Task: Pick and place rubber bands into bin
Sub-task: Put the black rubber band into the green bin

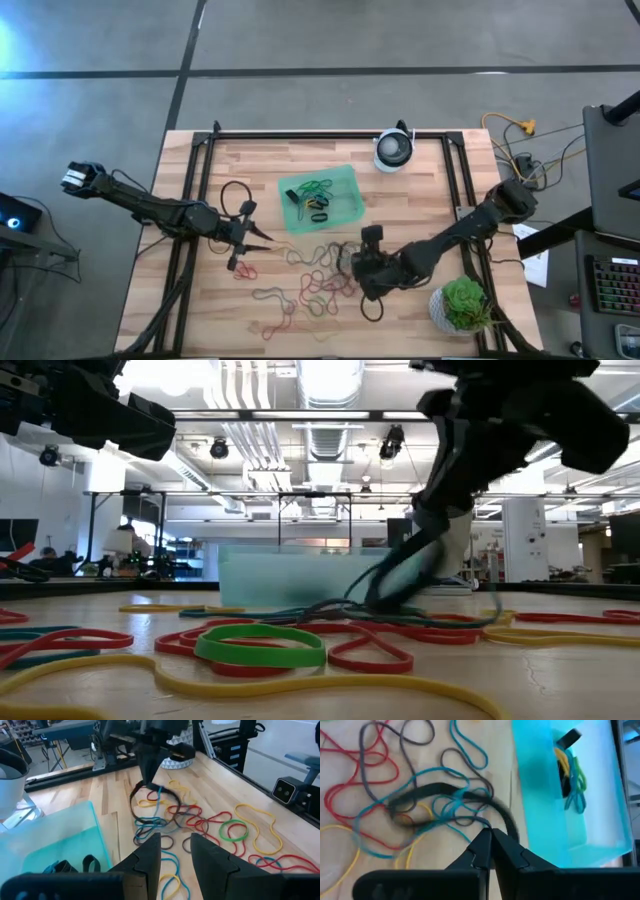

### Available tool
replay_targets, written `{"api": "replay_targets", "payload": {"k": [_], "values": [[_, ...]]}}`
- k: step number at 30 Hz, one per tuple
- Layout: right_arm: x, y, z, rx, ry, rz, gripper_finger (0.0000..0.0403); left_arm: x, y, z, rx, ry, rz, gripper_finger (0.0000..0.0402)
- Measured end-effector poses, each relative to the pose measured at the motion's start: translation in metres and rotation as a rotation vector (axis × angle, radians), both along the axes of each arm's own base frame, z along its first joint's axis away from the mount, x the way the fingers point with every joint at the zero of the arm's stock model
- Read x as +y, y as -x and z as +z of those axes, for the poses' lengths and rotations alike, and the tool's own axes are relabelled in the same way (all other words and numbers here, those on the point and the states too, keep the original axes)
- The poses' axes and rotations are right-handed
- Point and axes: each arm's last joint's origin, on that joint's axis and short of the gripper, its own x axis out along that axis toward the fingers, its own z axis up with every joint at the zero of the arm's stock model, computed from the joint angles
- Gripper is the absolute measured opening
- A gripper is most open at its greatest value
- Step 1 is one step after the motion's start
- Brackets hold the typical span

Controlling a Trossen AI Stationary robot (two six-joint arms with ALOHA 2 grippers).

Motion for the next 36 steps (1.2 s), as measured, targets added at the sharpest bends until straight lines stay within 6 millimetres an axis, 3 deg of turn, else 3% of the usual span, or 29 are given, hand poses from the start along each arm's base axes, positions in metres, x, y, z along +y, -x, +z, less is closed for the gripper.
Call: {"api": "replay_targets", "payload": {"k": [6,16,25,30,36], "values": [[0.005,-0.003,0.01,-0.047,0.054,0.015,0.0008,0.0,0.0,-0.001,0.006,-0.002,0.0,0.0091],[0.045,0.015,0.021,-0.11,0.291,0.206,0.0008,0.0,-0.001,-0.001,0.009,-0.003,0.0,0.0091],[0.051,0.02,0.033,-0.232,0.438,0.099,0.0008,0.0,-0.001,-0.001,0.003,-0.001,0.0,0.0091],[0.04,0.008,0.041,-0.25,0.496,0.039,0.0008,0.0,-0.001,-0.001,0.001,0.0,0.0,0.0091],[-0.002,-0.019,0.052,-0.221,0.534,-0.087,0.0008,0.0,-0.001,0.0,-0.005,0.002,0.0,0.0091]]}}
